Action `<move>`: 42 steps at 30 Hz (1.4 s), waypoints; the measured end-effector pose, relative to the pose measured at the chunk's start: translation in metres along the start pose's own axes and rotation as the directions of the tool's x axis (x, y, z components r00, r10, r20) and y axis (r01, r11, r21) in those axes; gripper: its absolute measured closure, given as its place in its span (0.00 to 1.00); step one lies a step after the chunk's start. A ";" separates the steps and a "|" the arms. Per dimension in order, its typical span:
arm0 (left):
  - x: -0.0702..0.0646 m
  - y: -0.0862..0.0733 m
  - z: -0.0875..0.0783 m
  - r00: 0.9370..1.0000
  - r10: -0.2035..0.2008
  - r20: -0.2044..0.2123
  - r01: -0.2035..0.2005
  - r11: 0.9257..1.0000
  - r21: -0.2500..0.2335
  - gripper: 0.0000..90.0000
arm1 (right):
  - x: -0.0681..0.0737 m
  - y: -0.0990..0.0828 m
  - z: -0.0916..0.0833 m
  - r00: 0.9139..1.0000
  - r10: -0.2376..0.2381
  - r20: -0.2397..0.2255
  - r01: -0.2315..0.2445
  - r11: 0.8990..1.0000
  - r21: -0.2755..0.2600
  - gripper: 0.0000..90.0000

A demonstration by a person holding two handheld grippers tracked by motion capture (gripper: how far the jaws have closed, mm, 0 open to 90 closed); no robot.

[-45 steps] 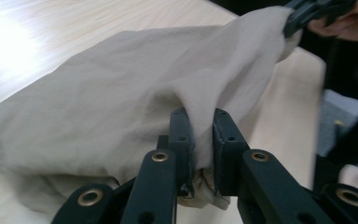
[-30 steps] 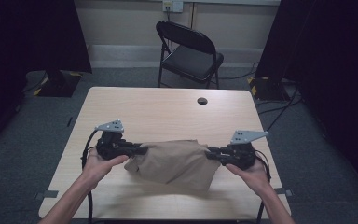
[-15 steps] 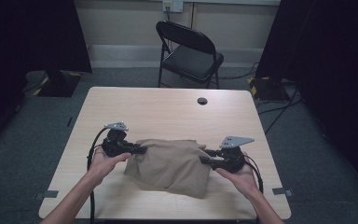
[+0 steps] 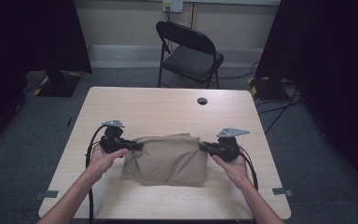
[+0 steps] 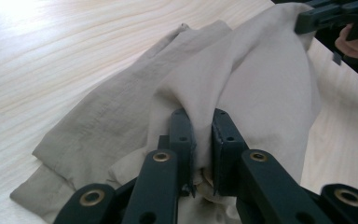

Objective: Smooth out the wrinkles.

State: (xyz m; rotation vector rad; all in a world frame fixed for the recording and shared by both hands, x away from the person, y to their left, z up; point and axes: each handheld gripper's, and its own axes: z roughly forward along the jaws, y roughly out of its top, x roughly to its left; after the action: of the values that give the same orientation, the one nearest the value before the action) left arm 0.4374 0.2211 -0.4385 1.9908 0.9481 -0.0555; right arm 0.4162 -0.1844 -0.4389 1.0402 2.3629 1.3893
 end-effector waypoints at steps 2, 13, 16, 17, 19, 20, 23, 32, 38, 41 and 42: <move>0.010 -0.001 0.008 1.000 -0.010 -0.029 0.011 1.000 0.024 0.90 | -0.010 0.001 0.023 1.000 0.004 0.028 -0.005 0.999 0.039 0.92; 0.036 -0.008 0.025 0.995 -0.049 -0.084 0.051 0.998 0.029 0.90 | -0.021 -0.008 0.069 0.998 0.003 0.066 -0.012 0.990 0.138 0.87; 0.036 -0.007 0.027 0.992 -0.054 -0.115 0.055 0.998 0.007 0.88 | -0.018 -0.007 0.069 0.995 -0.013 0.095 -0.001 0.990 0.143 0.82; 0.036 -0.007 0.027 0.992 -0.054 -0.115 0.055 0.998 0.007 0.87 | -0.018 -0.007 0.069 0.995 -0.013 0.095 -0.001 0.990 0.143 0.82; 0.033 -0.005 0.015 0.994 -0.045 -0.097 0.040 0.998 -0.050 0.84 | -0.016 -0.004 0.060 0.995 -0.011 0.102 -0.001 0.993 0.118 0.70; 0.032 -0.004 0.011 0.994 -0.044 -0.096 0.038 0.997 -0.062 0.79 | -0.016 -0.001 0.053 0.995 -0.004 0.095 -0.005 0.996 0.090 0.67; 0.026 -0.003 0.002 0.995 -0.034 -0.093 0.025 0.995 -0.092 0.72 | -0.014 0.004 0.043 0.994 -0.009 0.106 0.003 0.998 0.058 0.61; -0.012 0.000 -0.031 0.994 0.053 -0.099 -0.069 0.983 -0.170 0.65 | 0.014 0.010 0.010 1.000 -0.027 0.014 0.027 0.999 -0.022 0.62; -0.037 0.000 -0.011 0.987 0.161 -0.013 -0.161 0.984 -0.079 0.72 | 0.034 0.000 0.033 0.996 -0.050 -0.069 0.053 0.997 0.051 0.53; -0.035 -0.009 0.006 0.987 0.158 -0.020 -0.158 0.987 -0.016 0.69 | 0.046 -0.002 0.047 0.994 -0.075 -0.083 0.082 0.994 0.078 0.46; -0.031 -0.014 0.011 0.988 0.151 -0.028 -0.151 0.988 0.004 0.67 | 0.048 -0.002 0.049 0.993 -0.075 -0.088 0.082 0.994 0.076 0.44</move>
State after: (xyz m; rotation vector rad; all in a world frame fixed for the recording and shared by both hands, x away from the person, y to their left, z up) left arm 0.4098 0.1989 -0.4428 2.0644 0.8124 0.0568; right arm 0.4055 -0.1196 -0.4588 0.9141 2.5101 1.3477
